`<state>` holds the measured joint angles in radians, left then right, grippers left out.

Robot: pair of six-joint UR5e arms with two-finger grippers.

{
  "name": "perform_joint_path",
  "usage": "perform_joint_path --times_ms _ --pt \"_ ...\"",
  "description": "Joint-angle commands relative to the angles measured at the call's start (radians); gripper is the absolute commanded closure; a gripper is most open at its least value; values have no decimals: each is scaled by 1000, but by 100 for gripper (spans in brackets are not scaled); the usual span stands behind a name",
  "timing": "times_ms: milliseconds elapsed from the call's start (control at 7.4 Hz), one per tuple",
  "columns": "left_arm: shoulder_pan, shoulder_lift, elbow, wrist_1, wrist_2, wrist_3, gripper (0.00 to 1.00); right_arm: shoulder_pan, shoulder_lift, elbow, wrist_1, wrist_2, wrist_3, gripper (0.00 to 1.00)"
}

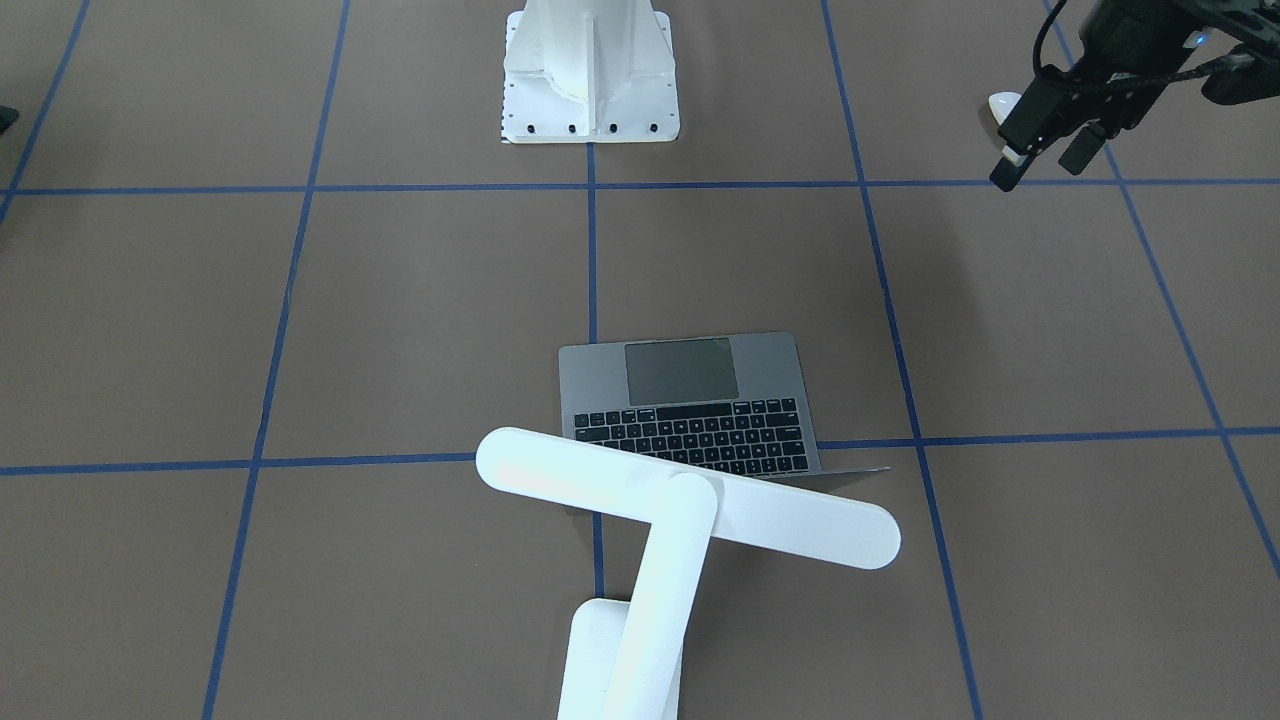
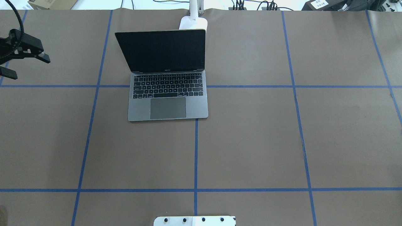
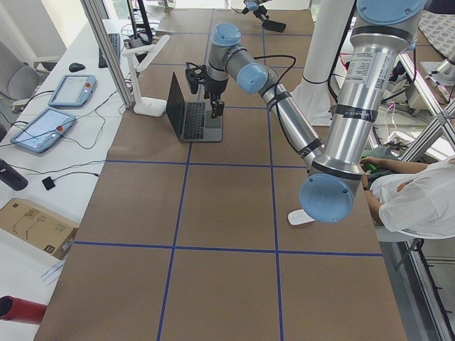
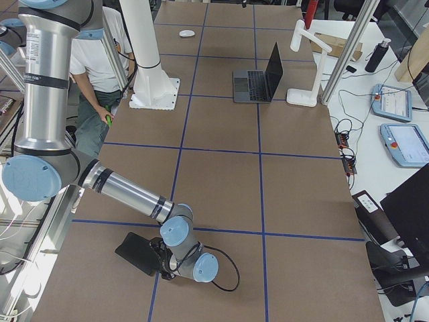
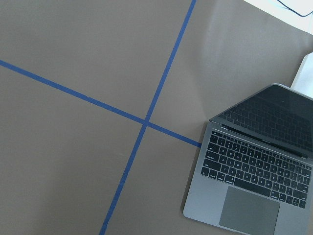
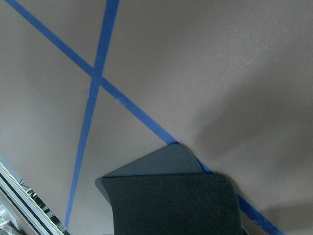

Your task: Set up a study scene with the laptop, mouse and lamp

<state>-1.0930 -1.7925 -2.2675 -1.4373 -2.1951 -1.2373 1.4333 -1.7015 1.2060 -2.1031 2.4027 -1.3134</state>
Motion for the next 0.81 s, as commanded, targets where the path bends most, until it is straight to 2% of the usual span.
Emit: perform_joint_path --times_ms 0,676 --pt "1 1 -1 0 0 -1 0 -4 -4 1 52 -7 -4 9" --pt "1 1 -23 3 -2 -11 0 -2 -50 1 83 -10 -7 9"
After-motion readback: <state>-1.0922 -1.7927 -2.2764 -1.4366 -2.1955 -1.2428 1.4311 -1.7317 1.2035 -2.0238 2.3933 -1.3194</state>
